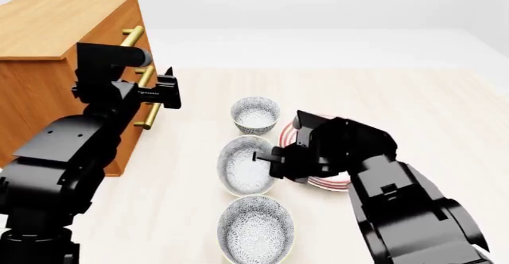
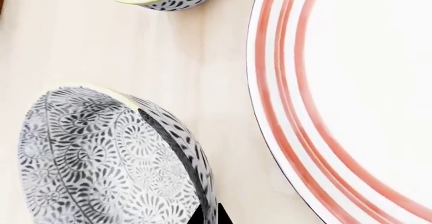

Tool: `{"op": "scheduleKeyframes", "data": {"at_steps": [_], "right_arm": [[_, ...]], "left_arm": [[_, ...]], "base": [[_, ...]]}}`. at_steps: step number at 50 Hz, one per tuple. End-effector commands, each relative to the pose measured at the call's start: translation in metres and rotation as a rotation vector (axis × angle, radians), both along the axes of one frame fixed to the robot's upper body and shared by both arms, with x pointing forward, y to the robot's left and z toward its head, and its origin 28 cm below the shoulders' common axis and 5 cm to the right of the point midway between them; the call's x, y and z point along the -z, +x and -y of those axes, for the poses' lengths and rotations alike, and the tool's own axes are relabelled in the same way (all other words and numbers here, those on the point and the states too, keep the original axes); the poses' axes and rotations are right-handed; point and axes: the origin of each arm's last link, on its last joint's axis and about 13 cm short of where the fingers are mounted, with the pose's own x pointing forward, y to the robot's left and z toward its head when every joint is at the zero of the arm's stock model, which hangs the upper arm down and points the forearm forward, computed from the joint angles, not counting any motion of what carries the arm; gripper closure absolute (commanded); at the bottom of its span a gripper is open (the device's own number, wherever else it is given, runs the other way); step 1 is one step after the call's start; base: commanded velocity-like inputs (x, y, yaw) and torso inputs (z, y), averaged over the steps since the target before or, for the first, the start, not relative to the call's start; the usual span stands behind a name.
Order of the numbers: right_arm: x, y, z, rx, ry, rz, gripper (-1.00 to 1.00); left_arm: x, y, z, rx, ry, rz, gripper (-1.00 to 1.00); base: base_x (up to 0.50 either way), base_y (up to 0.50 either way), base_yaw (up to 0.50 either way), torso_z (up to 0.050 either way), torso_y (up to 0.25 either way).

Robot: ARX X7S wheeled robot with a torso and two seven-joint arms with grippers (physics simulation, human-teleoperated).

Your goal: Stack the bowl in the middle on the bowl at the back.

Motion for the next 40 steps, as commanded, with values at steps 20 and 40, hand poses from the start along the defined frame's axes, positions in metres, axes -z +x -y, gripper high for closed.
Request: {"op": "scheduleKeyframes", "data": {"at_steps": [20, 40], "right_arm": [[-0.055, 0.021, 0.001, 0.097, 0.17, 0.191, 1.0], [-0.162, -0.003, 0.026, 0.072, 0.207, 0.333, 1.0]], "left_arm": [[-0.005, 0.001, 0.002, 0.005, -0.004, 0.013, -1.0], [-0.015, -0.004, 0.007, 0.029, 0.005, 0.04, -1.0]], "base": [[0.0, 0.0, 0.0, 0.0, 0.0], [0.0, 0.0, 0.0, 0.0, 0.001]]}}
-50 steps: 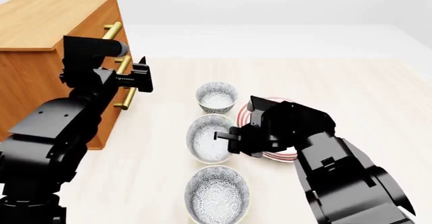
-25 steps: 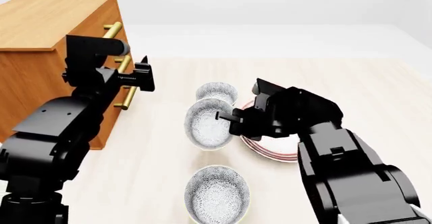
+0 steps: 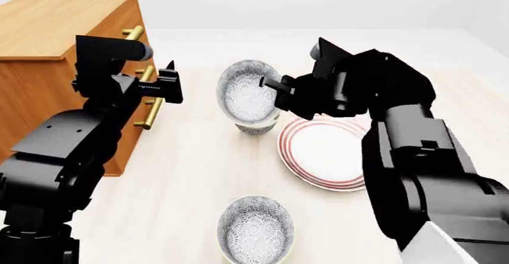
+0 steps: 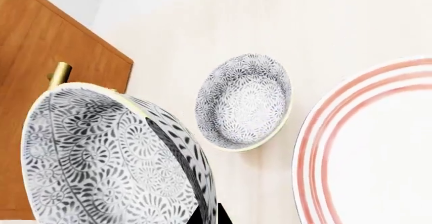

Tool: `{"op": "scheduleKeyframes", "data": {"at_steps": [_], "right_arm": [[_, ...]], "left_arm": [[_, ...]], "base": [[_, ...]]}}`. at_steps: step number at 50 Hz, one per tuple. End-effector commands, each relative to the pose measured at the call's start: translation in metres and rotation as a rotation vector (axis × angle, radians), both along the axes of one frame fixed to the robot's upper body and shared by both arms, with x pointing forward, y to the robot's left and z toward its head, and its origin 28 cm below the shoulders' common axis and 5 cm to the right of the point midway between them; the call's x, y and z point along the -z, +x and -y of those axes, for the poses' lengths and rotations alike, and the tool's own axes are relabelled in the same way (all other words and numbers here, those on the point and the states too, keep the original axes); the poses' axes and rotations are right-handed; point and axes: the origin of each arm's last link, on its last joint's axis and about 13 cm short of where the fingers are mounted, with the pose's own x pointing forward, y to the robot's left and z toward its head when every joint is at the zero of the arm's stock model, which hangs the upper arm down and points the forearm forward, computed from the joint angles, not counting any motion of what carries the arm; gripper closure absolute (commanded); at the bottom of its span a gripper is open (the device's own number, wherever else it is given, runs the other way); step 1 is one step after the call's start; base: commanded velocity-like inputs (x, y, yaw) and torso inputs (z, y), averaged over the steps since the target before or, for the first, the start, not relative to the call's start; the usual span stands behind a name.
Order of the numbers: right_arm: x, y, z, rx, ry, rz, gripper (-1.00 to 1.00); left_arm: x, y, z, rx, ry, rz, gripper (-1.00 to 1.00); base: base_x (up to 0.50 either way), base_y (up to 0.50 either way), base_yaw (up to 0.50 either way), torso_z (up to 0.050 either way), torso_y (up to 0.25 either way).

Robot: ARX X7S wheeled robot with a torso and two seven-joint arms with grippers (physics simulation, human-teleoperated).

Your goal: Stack the bowl in the middle on the bowl at the back.

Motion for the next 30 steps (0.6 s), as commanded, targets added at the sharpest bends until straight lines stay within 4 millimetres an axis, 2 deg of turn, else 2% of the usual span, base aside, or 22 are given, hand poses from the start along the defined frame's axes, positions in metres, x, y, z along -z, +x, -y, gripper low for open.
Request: {"op": "scheduleKeyframes", "data": {"at_steps": [1, 6, 15, 19, 30], "right_arm": [[-0.065, -0.033, 0.017, -0.013, 0.058, 0.09, 1.0], [-0.077, -0.056, 0.022, 0.019, 0.022, 0.063, 1.0], [-0.097, -0.114, 0.03, -0.012, 0.068, 0.015, 1.0], [-0.098, -0.132, 0.034, 0.006, 0.062, -0.021, 1.0], [-0.091, -0.167, 0.046, 0.055, 0.015, -0.134, 1.0]], "left_arm": [[-0.007, -0.005, 0.005, 0.021, 0.003, 0.018, -1.0], [-0.009, -0.01, 0.008, 0.038, 0.001, 0.027, -1.0], [-0.011, -0.016, 0.012, 0.064, -0.003, 0.038, -1.0], [-0.011, -0.017, 0.012, 0.066, -0.004, 0.042, -1.0], [-0.01, -0.019, 0.015, 0.079, -0.011, 0.048, -1.0]], "base": [[0.0, 0.0, 0.0, 0.0, 0.0], [0.0, 0.0, 0.0, 0.0, 0.0], [0.0, 0.0, 0.0, 0.0, 0.0], [0.0, 0.0, 0.0, 0.0, 0.0], [0.0, 0.0, 0.0, 0.0, 0.0]]}}
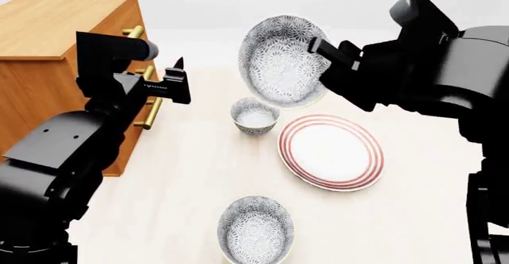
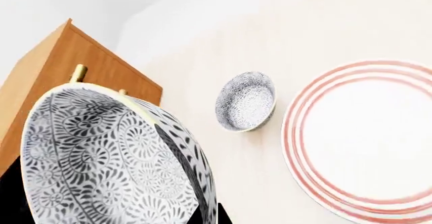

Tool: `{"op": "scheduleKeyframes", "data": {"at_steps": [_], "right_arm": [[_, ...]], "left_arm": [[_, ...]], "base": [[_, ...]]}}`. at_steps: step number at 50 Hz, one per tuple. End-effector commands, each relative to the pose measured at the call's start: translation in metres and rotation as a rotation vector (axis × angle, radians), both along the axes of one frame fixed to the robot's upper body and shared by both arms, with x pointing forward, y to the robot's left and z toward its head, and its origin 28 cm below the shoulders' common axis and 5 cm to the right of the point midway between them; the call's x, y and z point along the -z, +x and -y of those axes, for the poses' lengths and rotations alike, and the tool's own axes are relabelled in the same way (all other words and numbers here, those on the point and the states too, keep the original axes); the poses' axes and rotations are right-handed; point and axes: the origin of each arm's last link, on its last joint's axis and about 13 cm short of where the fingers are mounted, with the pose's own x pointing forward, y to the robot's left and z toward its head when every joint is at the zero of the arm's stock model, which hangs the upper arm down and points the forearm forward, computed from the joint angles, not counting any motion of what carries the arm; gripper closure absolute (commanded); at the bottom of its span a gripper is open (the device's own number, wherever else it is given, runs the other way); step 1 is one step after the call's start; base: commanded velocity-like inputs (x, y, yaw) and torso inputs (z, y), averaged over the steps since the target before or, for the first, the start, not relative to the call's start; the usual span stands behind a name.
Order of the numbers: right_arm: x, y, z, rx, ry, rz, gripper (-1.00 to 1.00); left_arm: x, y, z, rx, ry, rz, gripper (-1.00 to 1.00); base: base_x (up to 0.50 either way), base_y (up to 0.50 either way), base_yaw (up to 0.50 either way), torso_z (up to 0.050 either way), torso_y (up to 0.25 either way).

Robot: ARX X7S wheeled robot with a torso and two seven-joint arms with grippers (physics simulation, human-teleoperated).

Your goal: Stack the bowl in the middle on the bowl at the back.

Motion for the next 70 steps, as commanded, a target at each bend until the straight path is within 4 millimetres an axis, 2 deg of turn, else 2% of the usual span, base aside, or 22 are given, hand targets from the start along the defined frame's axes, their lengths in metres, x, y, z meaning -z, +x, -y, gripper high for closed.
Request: {"op": "scheduleKeyframes", "data": {"at_steps": [1, 12, 24, 43, 50, 70], "right_arm": [[0.008, -0.048, 0.006, -0.061, -0.056, -0.23, 1.0], [0.017, -0.066, 0.005, -0.132, -0.063, -0.325, 1.0], [0.029, -0.076, 0.004, -0.171, -0.047, -0.384, 1.0], [0.041, -0.076, 0.003, -0.19, -0.024, -0.44, 1.0], [0.046, -0.073, 0.0, -0.198, 0.036, -0.467, 1.0], [0.068, -0.072, -0.006, -0.224, 0.109, -0.56, 1.0]], "left_arm": [[-0.001, -0.003, 0.003, 0.017, -0.005, 0.009, -1.0], [0.0, -0.004, 0.005, 0.026, -0.011, 0.01, -1.0], [0.001, -0.003, 0.004, 0.024, -0.013, 0.011, -1.0], [0.005, 0.0, 0.002, 0.014, -0.008, 0.0, -1.0], [0.005, 0.0, 0.001, 0.008, -0.008, 0.0, -1.0], [0.007, 0.0, -0.002, -0.015, 0.0, 0.0, -1.0]], "base": [[0.0, 0.0, 0.0, 0.0, 0.0], [0.0, 0.0, 0.0, 0.0, 0.001], [0.0, 0.0, 0.0, 0.0, 0.0], [0.0, 0.0, 0.0, 0.0, 0.001], [0.0, 0.0, 0.0, 0.0, 0.0], [0.0, 0.0, 0.0, 0.0, 0.0]]}}
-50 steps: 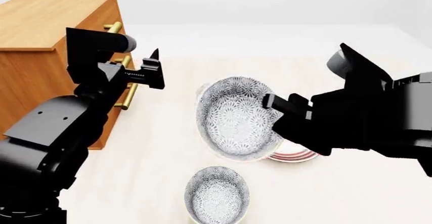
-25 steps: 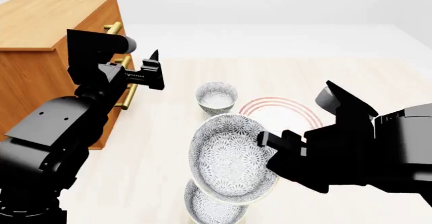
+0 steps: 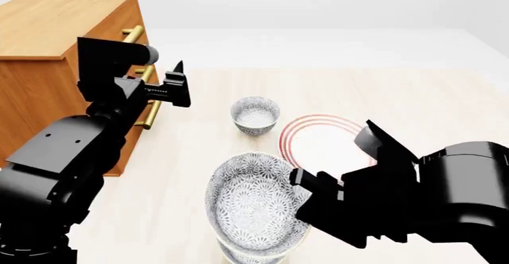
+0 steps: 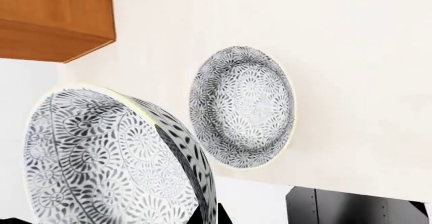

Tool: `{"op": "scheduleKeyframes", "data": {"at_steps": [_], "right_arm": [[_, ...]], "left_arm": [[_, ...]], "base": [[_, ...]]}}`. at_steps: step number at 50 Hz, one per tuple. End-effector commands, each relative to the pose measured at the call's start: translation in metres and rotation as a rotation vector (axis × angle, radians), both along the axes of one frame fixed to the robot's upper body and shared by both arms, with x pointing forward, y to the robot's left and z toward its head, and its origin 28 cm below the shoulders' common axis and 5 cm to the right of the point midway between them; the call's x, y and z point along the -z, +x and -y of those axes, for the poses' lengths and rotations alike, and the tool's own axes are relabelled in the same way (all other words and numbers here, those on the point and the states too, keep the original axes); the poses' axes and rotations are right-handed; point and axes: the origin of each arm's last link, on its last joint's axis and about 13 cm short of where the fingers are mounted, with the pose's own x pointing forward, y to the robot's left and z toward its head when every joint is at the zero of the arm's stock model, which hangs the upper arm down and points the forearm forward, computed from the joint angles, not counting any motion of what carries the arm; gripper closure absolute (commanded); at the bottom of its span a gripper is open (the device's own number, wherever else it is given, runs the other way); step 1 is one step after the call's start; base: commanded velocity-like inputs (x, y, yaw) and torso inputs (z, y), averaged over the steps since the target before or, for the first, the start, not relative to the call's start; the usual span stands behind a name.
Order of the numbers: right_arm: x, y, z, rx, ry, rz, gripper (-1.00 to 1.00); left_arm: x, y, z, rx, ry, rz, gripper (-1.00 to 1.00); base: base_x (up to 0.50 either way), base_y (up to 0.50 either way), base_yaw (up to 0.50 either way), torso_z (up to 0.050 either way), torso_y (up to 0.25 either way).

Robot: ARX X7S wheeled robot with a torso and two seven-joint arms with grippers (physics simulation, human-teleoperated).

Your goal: Stack the bowl in the middle on the bowl at the back.

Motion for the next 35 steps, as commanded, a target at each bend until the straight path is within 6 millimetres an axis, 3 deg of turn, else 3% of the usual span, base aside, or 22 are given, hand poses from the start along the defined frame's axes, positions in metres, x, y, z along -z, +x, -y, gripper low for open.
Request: {"op": "scheduleKeyframes", "data": {"at_steps": [1, 35], "right_arm": [[0.011, 0.0, -0.002, -0.004, 0.029, -0.043, 1.0], [0.028, -0.002, -0.006, -0.01, 0.054, -0.111, 1.0]], "left_arm": [[0.0, 0.001, -0.002, -0.011, 0.002, 0.001, -1.0], [0.003, 0.002, -0.003, -0.02, 0.007, -0.01, -1.0]], "base": [[0.0, 0.0, 0.0, 0.0, 0.0], [0.0, 0.0, 0.0, 0.0, 0.0]]}}
